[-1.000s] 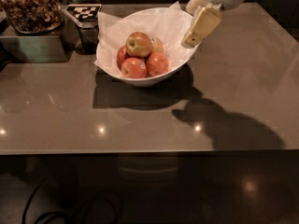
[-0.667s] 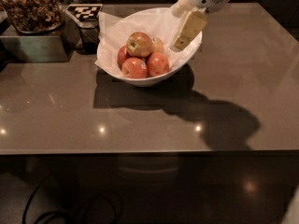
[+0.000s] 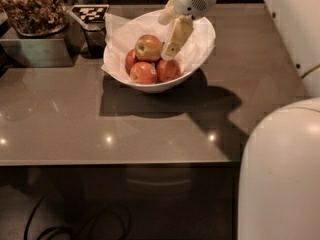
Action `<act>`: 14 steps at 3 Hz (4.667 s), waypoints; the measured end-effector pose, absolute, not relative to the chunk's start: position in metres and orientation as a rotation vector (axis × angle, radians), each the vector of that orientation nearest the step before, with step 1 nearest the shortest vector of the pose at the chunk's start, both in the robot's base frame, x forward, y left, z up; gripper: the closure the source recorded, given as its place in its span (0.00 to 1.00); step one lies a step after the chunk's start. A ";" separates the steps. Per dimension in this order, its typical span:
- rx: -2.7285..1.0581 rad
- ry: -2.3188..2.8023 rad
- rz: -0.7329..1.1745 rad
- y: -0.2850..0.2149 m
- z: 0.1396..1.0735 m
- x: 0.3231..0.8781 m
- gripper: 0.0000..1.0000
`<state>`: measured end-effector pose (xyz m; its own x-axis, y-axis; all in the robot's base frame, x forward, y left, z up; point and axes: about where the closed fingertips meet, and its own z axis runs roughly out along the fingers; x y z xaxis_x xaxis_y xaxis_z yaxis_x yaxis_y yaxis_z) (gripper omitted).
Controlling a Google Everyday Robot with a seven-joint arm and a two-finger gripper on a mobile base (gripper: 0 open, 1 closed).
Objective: Pick apple from white bowl
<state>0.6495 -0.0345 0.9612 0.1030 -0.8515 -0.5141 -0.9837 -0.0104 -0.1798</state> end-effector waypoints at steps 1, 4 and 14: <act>-1.915 1.761 0.389 -0.022 0.955 0.660 0.22; -1.964 1.694 0.501 0.023 0.937 0.674 0.22; -1.858 1.683 0.678 0.008 0.925 0.673 1.00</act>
Offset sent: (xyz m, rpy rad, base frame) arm 0.0168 0.0375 -0.0097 0.0597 0.0614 0.1056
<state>0.6732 0.0076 0.9245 0.0946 -0.7248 -0.6824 -0.9955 -0.0762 -0.0570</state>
